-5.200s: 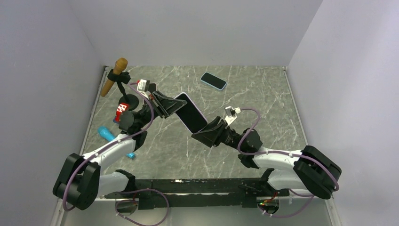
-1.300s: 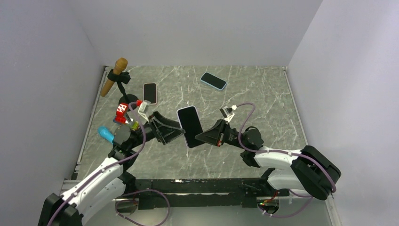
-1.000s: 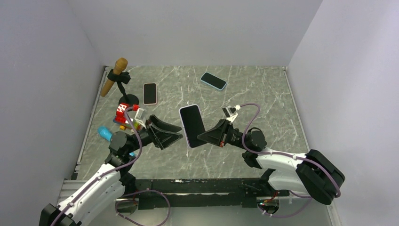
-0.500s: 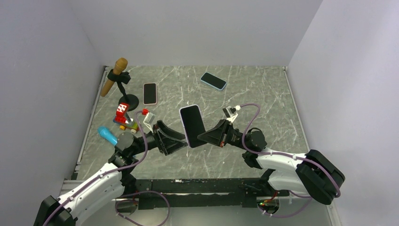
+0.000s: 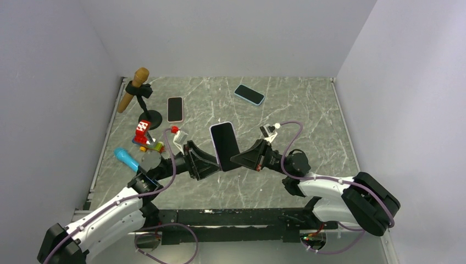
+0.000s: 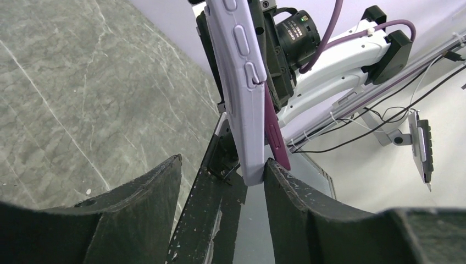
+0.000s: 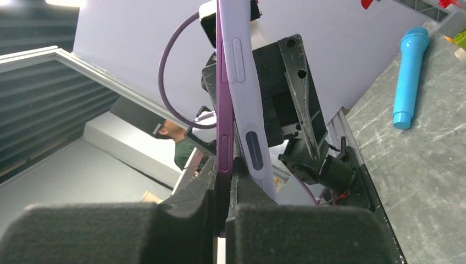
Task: Take the phone out of the phone case
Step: Remove the phone case from the phone.
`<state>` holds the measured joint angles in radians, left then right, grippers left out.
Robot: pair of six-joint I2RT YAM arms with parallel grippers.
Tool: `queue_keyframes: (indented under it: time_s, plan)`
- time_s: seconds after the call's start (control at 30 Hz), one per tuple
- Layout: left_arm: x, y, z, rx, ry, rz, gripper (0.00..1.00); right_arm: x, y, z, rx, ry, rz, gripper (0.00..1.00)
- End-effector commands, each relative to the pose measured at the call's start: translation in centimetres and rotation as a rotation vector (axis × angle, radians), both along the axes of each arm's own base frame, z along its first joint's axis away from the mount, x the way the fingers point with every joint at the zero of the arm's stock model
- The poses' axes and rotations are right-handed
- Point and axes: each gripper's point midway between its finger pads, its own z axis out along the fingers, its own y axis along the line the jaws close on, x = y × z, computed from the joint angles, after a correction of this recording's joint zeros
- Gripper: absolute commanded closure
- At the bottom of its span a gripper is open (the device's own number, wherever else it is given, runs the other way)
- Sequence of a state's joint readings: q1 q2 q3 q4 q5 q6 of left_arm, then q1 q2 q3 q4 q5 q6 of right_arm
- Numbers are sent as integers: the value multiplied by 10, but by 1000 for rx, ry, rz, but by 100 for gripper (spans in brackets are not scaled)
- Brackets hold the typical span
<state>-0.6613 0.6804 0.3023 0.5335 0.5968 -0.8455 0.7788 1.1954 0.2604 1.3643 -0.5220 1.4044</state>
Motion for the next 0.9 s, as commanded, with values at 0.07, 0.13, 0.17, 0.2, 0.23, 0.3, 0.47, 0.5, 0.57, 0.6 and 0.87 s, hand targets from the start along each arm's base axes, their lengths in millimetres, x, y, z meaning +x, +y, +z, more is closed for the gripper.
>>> queue_keyframes:
  time_s: [0.07,0.13,0.17,0.2,0.23,0.3,0.47,0.5,0.57,0.6,0.87]
  plan:
    - [12,-5,14,13,-43,36,42,-11,-9,32,119,-108,0,100]
    - [13,-6,15,14,-41,36,44,-11,-9,30,116,-106,1,100]
    - [14,-7,16,14,-40,37,44,-11,-9,30,115,-106,-2,100]
    - [14,-8,17,12,-42,36,45,-11,-9,29,112,-106,-3,100]
    - [14,-9,18,13,-41,32,46,-11,-9,29,110,-104,-4,100]
    - [15,-11,19,15,-39,27,50,-10,-9,28,106,-103,-7,100]
    - [19,-15,18,57,-25,18,67,-8,-8,23,94,-95,-13,100]
    - [21,-14,16,77,-22,30,74,-8,-8,21,92,-93,-15,100]
    - [25,-12,8,129,0,55,95,-7,-8,19,88,-86,-20,100]
    - [27,-10,3,157,12,72,100,-7,-8,16,83,-83,-22,100]
    - [52,31,-33,466,93,300,100,3,-12,-5,-3,-57,-93,100]
